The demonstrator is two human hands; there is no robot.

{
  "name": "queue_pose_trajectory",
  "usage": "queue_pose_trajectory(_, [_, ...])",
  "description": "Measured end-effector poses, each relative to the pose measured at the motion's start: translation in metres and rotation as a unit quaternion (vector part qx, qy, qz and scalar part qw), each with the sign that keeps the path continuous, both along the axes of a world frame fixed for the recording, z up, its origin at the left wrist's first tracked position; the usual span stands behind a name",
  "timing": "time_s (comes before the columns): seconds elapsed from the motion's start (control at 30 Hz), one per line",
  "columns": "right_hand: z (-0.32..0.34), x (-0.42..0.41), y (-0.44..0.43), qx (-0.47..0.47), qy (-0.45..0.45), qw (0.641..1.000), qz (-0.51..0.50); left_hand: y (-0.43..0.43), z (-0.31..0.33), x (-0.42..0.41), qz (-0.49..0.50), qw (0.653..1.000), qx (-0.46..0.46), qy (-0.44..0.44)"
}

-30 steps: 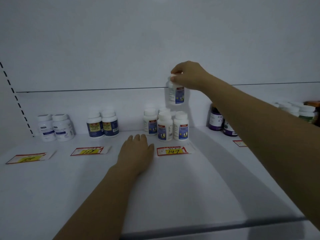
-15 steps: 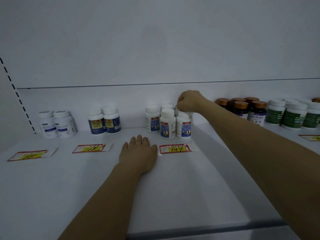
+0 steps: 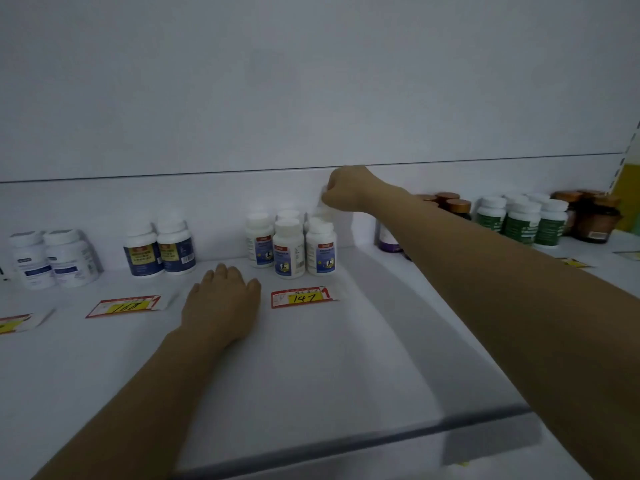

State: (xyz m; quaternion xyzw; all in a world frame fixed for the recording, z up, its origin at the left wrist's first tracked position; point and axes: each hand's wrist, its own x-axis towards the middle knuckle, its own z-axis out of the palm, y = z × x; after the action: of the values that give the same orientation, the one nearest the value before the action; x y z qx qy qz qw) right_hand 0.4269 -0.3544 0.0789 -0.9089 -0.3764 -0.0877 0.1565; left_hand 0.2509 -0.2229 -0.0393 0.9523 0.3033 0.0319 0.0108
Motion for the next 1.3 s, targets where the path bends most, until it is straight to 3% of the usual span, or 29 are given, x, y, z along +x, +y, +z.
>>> queue_pose_trajectory(0.17, [0.022, 0.008, -0.04, 0.01, -0.009, 1.0, 0.014, -0.038, 0.026, 0.007, -0.036, 0.995, 0.087, -0.013])
queue_pose_trajectory(0.37, [0.031, 0.024, -0.09, -0.003, -0.013, 0.999, 0.042, -0.116, 0.045, 0.043, -0.043, 0.992, 0.05, -0.107])
queue_pose_trajectory(0.47, [0.032, 0.036, -0.109, -0.002, -0.007, 0.999, 0.053, -0.152, 0.05, 0.065, 0.007, 0.988, -0.009, -0.153])
queue_pose_trajectory(0.57, [0.033, 0.045, -0.125, -0.003, 0.005, 0.998, 0.059, -0.174, 0.042, 0.086, 0.01, 0.988, -0.014, -0.156])
queue_pose_trajectory(0.7, [0.025, 0.058, -0.139, -0.012, 0.015, 0.998, 0.062, -0.192, 0.033, 0.099, 0.011, 0.993, -0.013, -0.121])
queue_pose_trajectory(0.97, [-0.012, 0.073, -0.142, -0.102, -0.048, 0.992, 0.051, -0.194, 0.001, 0.11, -0.028, 0.999, -0.035, -0.023])
queue_pose_trajectory(1.3, [-0.034, 0.063, -0.142, -0.071, -0.097, 0.993, 0.016, -0.196, -0.004, 0.107, -0.055, 0.996, -0.06, 0.027])
